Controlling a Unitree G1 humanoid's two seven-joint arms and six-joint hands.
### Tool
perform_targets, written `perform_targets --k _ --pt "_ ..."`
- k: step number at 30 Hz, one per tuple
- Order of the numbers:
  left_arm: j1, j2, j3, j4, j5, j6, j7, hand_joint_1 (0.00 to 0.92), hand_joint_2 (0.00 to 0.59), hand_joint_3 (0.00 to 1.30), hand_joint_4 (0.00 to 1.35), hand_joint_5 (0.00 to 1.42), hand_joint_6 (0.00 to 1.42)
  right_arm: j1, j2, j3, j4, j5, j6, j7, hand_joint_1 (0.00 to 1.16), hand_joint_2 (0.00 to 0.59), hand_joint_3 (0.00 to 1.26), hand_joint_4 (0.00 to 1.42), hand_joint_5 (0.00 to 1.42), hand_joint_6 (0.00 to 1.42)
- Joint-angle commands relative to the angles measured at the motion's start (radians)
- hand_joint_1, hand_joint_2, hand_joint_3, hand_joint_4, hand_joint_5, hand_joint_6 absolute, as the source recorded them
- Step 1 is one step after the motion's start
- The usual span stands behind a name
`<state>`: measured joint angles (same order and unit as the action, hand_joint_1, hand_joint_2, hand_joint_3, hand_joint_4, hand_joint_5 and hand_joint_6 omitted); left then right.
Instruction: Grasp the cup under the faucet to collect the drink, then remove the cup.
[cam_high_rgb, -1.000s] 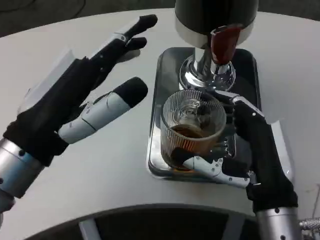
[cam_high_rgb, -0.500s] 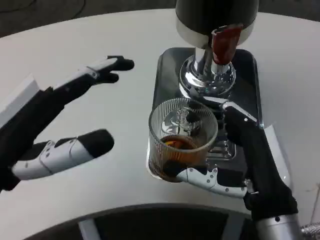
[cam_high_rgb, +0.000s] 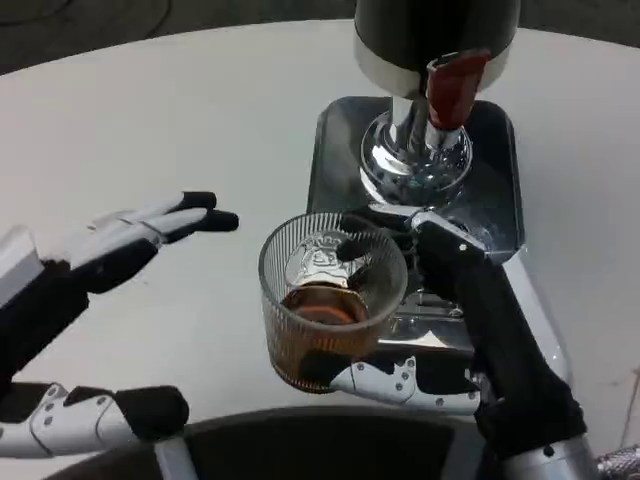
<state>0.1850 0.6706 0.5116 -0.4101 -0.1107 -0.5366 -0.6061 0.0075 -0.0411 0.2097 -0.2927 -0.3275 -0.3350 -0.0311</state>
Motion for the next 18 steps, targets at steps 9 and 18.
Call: perform_targets --k 9,18 --pt "0.14 0.038 0.067 0.043 0.058 -0.237 -0.023 0.0 0.072 0.18 0.0 0.07 0.0 0.047 0.008 0.04 -0.106 0.039 0.012 0.045 0.95 0.127 0.78 0.82 0.94 0.81" --pt "0.179 0.031 0.083 0.027 0.083 -0.304 -0.009 0.0 0.075 0.18 0.0 0.06 0.0 0.065 0.003 0.058 -0.143 0.049 0.029 0.073 0.95 0.127 0.79 0.82 0.96 0.81"
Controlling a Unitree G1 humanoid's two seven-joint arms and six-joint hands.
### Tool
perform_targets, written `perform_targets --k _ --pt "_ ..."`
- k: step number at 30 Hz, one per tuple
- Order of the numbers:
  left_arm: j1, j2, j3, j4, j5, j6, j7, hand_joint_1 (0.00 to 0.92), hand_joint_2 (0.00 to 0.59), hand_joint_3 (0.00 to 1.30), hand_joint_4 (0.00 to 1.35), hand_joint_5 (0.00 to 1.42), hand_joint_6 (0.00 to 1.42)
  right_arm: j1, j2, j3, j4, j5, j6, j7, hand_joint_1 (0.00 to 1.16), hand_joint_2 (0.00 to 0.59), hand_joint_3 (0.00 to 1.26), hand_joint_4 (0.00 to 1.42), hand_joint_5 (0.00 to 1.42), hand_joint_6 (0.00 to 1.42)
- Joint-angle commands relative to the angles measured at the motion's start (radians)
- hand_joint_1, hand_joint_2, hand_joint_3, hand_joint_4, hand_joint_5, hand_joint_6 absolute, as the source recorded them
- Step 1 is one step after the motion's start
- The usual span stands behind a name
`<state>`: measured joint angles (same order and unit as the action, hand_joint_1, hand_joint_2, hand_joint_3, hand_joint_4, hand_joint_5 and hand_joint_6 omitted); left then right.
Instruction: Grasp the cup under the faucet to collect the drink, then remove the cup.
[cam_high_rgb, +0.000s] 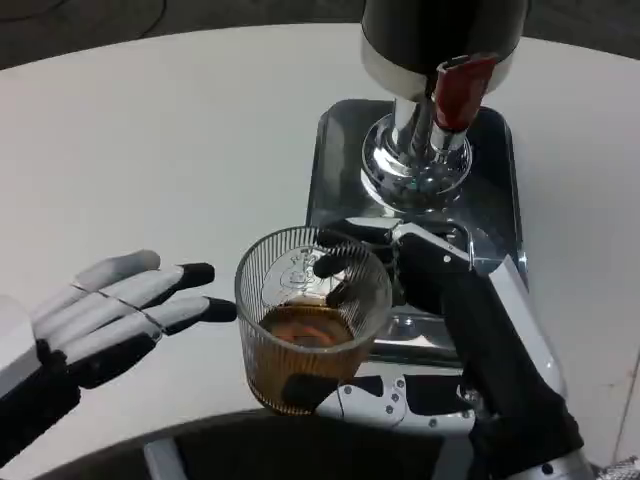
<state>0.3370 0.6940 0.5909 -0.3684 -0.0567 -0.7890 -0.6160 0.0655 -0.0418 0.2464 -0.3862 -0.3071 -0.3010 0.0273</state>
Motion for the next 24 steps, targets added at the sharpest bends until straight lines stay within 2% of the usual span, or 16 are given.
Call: perform_targets --k 1,10,16,21,24 --pt "0.029 0.009 0.004 -0.015 0.031 -0.057 0.003 0.0 0.075 0.18 0.0 0.06 0.0 0.009 0.002 0.022 -0.054 0.029 -0.002 0.019 0.95 0.127 0.79 0.82 0.96 0.81" --pt "0.064 0.012 0.038 0.004 0.071 -0.145 0.025 0.0 0.075 0.18 0.0 0.04 0.0 0.017 -0.015 0.023 -0.081 0.046 0.021 0.054 0.95 0.127 0.79 0.82 0.96 0.81" --pt "0.09 0.008 0.065 0.028 0.086 -0.16 0.047 0.0 0.076 0.17 0.0 0.03 0.0 0.005 -0.021 0.018 -0.075 0.05 0.029 0.069 0.95 0.127 0.79 0.83 0.96 0.81" --pt "0.079 0.004 0.055 0.025 0.097 -0.149 0.059 0.0 0.075 0.16 0.0 0.03 0.0 0.005 -0.043 -0.011 -0.084 0.066 0.038 0.081 0.95 0.127 0.79 0.83 0.96 0.81" --pt "0.063 0.004 0.04 0.018 0.105 -0.136 0.062 0.0 0.075 0.16 0.0 0.03 0.0 0.015 -0.068 -0.045 -0.111 0.088 0.047 0.096 0.95 0.127 0.79 0.83 0.96 0.83"
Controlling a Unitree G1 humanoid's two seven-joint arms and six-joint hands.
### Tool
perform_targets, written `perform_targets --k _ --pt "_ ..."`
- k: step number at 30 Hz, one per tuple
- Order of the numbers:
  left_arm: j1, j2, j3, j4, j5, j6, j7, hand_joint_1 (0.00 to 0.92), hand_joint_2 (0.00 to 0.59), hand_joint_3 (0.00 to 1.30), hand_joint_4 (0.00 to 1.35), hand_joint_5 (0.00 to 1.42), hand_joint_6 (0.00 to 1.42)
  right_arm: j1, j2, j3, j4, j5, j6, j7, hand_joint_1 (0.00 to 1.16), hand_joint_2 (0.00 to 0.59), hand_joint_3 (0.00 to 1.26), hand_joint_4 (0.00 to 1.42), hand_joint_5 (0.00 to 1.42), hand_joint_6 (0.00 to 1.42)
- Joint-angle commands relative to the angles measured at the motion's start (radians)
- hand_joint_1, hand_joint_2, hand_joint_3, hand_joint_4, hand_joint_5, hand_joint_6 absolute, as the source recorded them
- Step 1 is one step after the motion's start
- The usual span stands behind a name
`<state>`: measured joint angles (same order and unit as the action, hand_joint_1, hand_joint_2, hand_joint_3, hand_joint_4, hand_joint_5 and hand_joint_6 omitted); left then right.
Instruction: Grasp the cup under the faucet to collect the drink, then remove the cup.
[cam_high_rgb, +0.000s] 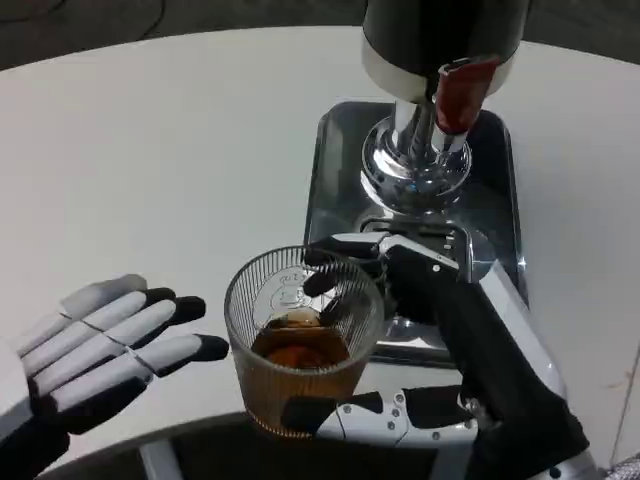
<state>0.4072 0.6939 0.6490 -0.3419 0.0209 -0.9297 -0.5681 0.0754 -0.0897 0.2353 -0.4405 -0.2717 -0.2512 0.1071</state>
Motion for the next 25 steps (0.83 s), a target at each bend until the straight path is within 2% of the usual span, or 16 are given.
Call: perform_targets --k 1,6,11,15,25 --pt "-0.014 0.004 -0.024 -0.012 0.031 0.009 0.015 0.0 0.075 0.16 0.0 0.02 0.0 0.008 -0.026 -0.044 -0.064 0.059 0.0 0.021 0.95 0.127 0.79 0.83 0.96 0.83" --pt "-0.047 0.004 -0.059 -0.026 0.053 0.037 0.019 0.0 0.076 0.15 0.0 0.02 0.0 0.03 -0.065 -0.105 -0.115 0.102 0.02 0.043 0.95 0.127 0.79 0.83 0.96 0.83" --pt "-0.058 0.005 -0.075 -0.035 0.062 0.042 0.017 0.0 0.076 0.11 0.0 0.02 0.0 0.052 -0.077 -0.124 -0.139 0.121 0.029 0.049 0.95 0.127 0.79 0.83 0.96 0.83" --pt "-0.029 0.01 -0.062 -0.03 0.066 -0.007 0.014 0.0 0.076 0.05 0.0 0.01 0.0 0.069 -0.08 -0.116 -0.149 0.127 0.031 0.059 0.95 0.127 0.79 0.83 0.96 0.83" --pt "0.066 0.002 0.004 -0.016 0.047 -0.093 0.021 0.0 0.076 0.05 0.0 0.0 0.0 0.056 -0.074 -0.083 -0.14 0.116 0.052 0.074 0.95 0.127 0.79 0.83 0.96 0.83"
